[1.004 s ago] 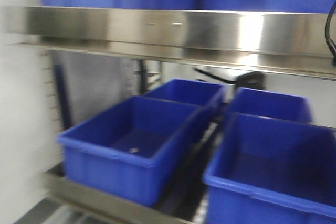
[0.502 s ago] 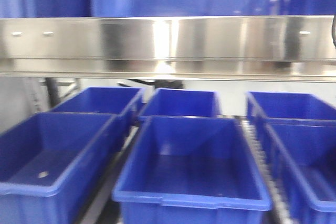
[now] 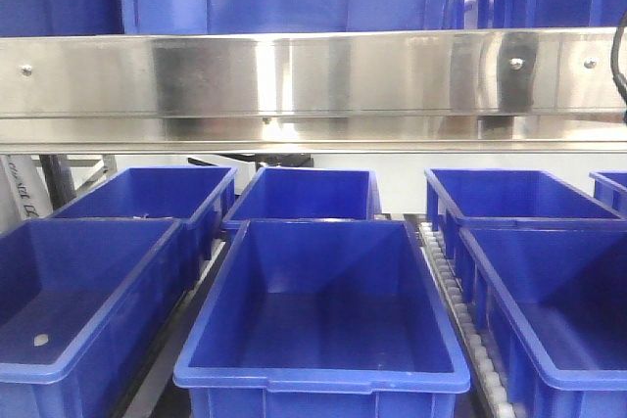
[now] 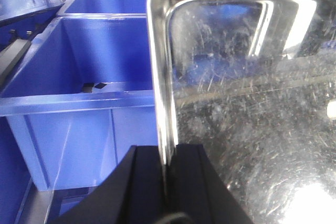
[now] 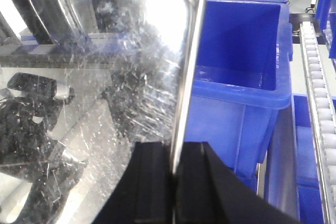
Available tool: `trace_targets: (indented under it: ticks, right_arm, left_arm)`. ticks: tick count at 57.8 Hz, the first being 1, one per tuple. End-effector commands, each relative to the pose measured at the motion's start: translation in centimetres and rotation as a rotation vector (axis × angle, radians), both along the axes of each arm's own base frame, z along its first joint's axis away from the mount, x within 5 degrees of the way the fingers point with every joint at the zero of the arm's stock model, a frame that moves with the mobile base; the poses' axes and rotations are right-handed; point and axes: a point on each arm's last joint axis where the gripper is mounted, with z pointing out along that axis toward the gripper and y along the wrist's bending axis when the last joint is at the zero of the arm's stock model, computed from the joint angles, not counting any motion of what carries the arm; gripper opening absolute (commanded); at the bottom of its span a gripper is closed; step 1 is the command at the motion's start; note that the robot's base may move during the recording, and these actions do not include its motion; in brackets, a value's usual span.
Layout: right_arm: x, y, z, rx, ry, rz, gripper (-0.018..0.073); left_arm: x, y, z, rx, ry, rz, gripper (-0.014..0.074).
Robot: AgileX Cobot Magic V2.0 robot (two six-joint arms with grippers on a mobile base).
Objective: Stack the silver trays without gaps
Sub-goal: 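Hold the tray with both grippers while the base stops at another shelf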
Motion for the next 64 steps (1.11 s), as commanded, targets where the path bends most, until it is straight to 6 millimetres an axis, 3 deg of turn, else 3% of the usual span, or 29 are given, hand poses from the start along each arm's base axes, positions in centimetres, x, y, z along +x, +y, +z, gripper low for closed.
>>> trace_targets:
  ticks: [1,46,57,64]
  right_arm:
    - [-0.3,-0.4,1.1,-0.025,-0.06,-0.009,-0.0079]
    - [-0.3,-0.4,1.1,-0.025,-0.057,-0.008,-0.0079]
    - [-0.2,-0.3,0.0,-0.043,0.026,0.002,-0.0079]
    - [0.3,-0.1,-1.7,-0.063,0.128,0.013,-0.0079]
  left_arm:
    - [-0.3,0.6,1.2,0.007,-0.056,0.007,-0.0007]
    - [-0.3,0.5,1.4,0.0,-0.077,-0.003,-0.0007]
    - [-0.2,0.6,1.0,0.011,-0.046,0.01,-0.0007]
    - [0.3,0.5,-0.5,0.043,0.037,0.037,-0.0007]
